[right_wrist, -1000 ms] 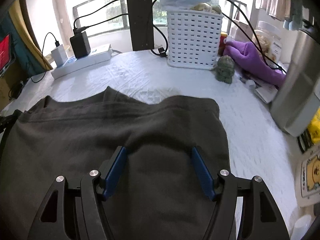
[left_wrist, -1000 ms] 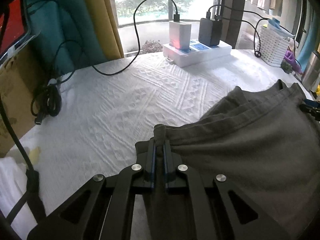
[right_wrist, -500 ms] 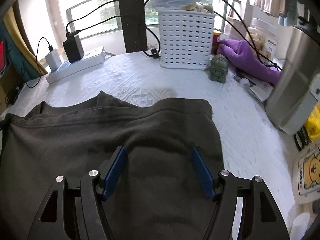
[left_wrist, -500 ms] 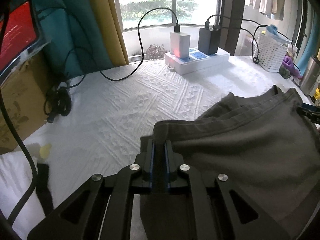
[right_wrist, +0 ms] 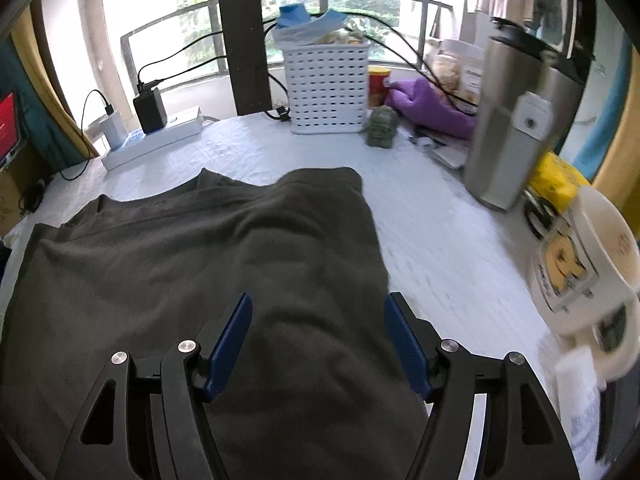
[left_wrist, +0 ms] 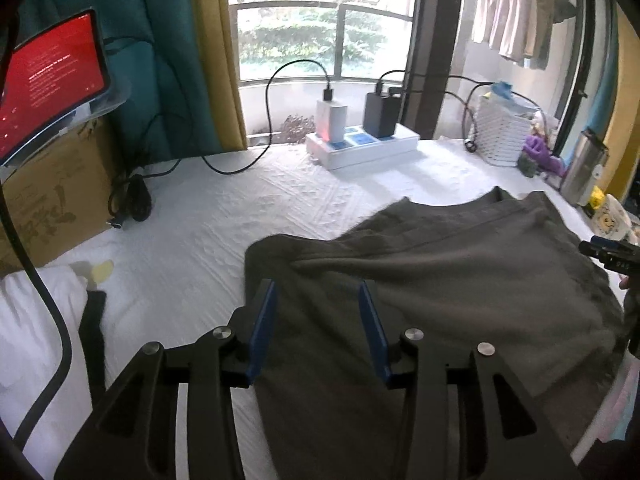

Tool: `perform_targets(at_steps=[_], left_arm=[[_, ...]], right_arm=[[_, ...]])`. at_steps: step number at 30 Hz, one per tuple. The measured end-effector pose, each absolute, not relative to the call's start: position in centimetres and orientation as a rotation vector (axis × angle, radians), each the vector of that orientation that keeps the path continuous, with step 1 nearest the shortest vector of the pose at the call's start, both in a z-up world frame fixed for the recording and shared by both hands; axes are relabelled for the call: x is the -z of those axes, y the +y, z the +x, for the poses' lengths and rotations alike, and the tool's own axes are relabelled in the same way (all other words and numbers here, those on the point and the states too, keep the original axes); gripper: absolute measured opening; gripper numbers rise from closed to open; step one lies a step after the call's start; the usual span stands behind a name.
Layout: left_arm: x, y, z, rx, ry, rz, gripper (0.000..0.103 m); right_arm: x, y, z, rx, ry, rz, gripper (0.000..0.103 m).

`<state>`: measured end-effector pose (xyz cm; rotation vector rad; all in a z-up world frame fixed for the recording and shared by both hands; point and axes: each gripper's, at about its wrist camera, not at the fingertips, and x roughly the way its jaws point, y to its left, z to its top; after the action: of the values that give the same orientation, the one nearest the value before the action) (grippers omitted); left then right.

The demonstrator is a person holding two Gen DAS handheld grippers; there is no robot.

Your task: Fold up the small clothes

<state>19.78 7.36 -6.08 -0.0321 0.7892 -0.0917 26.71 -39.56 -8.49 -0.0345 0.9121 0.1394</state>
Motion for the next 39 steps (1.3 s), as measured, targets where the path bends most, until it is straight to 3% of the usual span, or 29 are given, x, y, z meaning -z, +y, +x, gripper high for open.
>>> perform_targets(at_steps=[15,19,31,39], left_arm=[[4.9,5.5,13.5,0.159,0.725,-0.054,0.044],[5.1,5.1,12.0,0.176,0.721,-0.062,0.052],[5.4,3.0,8.7,0.222,0.722,-0.071,0.053],[5.5,2.6,7.0,0.235,0.710,-0.090,0.054]], right_arm=[[7.3,-42.0,18.5,-0.088,0.870,-0.007,0.071],[7.4,-42.2,16.7,-0.082,0.868,-0.004,0.071],[8.1,-43.6,11.4,-0.090,0.877,0.032,0.071],[8.7,-44.5,8.6,-0.089,0.899,0.050,0.079]])
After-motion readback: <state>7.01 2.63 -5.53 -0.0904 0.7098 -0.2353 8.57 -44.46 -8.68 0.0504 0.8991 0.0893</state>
